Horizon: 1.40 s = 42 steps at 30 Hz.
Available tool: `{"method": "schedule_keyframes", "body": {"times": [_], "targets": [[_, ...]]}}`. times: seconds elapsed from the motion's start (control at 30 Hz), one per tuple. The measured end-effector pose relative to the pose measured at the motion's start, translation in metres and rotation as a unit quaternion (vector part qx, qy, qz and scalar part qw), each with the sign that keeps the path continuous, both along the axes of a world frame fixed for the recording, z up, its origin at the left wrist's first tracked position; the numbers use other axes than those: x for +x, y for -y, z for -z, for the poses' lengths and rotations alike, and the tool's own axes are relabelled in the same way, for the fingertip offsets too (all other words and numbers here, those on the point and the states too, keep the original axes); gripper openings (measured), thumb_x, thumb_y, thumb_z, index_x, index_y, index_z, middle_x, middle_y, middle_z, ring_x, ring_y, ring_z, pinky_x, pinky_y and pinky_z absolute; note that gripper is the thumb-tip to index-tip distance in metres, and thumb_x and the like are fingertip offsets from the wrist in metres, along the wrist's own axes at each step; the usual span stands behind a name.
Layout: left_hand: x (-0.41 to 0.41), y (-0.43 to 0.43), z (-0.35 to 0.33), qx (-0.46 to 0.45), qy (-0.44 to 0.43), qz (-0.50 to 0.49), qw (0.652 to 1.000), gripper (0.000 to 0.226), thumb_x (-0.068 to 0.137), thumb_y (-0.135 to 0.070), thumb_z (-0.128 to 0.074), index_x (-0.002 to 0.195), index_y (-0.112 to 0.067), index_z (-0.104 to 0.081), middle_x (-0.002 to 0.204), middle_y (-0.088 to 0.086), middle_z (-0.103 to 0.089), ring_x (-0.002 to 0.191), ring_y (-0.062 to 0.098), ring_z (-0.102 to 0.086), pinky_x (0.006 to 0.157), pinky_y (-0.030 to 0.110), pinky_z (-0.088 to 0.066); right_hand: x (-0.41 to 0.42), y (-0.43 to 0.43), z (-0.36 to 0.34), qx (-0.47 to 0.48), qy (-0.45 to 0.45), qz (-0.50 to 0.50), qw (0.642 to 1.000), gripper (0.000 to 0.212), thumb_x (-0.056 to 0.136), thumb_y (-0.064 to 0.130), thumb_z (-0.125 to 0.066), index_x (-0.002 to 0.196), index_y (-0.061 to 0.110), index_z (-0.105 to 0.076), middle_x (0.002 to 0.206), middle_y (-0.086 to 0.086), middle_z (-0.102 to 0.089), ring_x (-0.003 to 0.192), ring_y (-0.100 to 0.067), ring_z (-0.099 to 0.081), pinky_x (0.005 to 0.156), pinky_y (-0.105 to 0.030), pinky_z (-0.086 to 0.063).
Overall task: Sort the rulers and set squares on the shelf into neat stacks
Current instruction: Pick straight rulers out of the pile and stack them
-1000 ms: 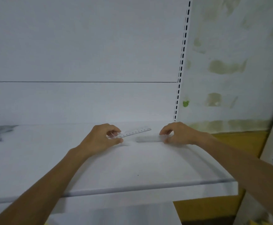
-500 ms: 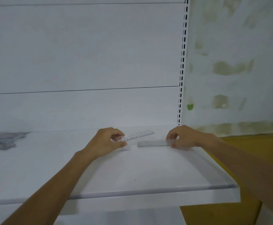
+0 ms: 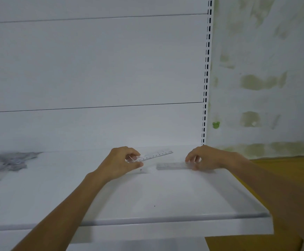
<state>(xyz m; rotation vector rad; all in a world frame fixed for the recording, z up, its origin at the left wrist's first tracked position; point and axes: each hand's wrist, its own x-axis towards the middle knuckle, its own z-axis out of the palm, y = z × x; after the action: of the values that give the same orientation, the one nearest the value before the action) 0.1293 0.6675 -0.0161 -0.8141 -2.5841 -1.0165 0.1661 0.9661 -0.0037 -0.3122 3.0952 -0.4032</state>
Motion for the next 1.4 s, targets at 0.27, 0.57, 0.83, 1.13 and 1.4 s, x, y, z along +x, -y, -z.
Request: {"method": "schedule_keyframes", "body": {"times": [0.27,0.57,0.83,1.13,1.4], "targets": [[-0.005,-0.019,-0.001,-0.009,0.006,0.017,1.000,0.023,0.074,-0.031,-0.076,0.093,-0.032,-0.064,0.091,-0.014,-0.060,0.080,-0.004,-0.058,0.064,0.003,-0.040,0.029,0.020,0.008,0.052,-0.113,0.008,0.992,0.045,0.088,0.022,-0.052,0.132,0.023,-0.042,0.130,0.001,-0.045,0.123,-0.016,-0.040,0.102,-0.030,-0.034],[-0.011,-0.082,-0.002,-0.024,0.016,0.066,0.997,0.036,0.074,-0.030,-0.076,0.107,-0.024,-0.066,0.098,-0.008,-0.061,0.082,-0.003,-0.055,0.068,0.003,-0.038,0.094,0.052,0.044,-0.005,-0.159,-0.017,0.987,0.038,0.097,0.035,-0.036,0.128,0.020,-0.050,0.133,0.002,-0.048,0.119,-0.016,-0.039,0.103,-0.032,-0.032],[-0.012,-0.135,0.005,-0.045,0.018,0.101,0.994,0.039,0.074,-0.026,-0.076,0.110,-0.015,-0.065,0.098,-0.006,-0.060,0.089,0.004,-0.054,0.070,0.003,-0.036,0.093,0.052,0.046,0.006,-0.165,-0.006,0.986,0.039,0.096,0.035,-0.036,0.126,0.017,-0.052,0.131,-0.001,-0.051,0.116,-0.019,-0.040,0.100,-0.034,-0.034],[-0.016,-0.149,0.016,-0.049,0.037,0.116,0.991,0.033,0.073,-0.028,-0.075,0.104,-0.020,-0.067,0.095,-0.011,-0.060,0.083,-0.006,-0.053,0.067,-0.001,-0.037,0.088,0.049,0.046,-0.041,-0.160,-0.002,0.986,0.039,0.092,0.037,-0.043,0.126,0.019,-0.053,0.133,0.002,-0.051,0.121,-0.016,-0.038,0.102,-0.031,-0.028],[-0.017,-0.150,0.022,-0.072,0.055,0.116,0.989,0.030,0.075,-0.032,-0.073,0.103,-0.022,-0.066,0.103,-0.006,-0.061,0.096,0.007,-0.055,0.088,0.021,-0.042,0.087,0.049,0.045,-0.045,-0.157,0.002,0.987,0.039,0.092,0.038,-0.044,0.125,0.020,-0.054,0.133,0.002,-0.049,0.122,-0.015,-0.037,0.102,-0.031,-0.028]]}}
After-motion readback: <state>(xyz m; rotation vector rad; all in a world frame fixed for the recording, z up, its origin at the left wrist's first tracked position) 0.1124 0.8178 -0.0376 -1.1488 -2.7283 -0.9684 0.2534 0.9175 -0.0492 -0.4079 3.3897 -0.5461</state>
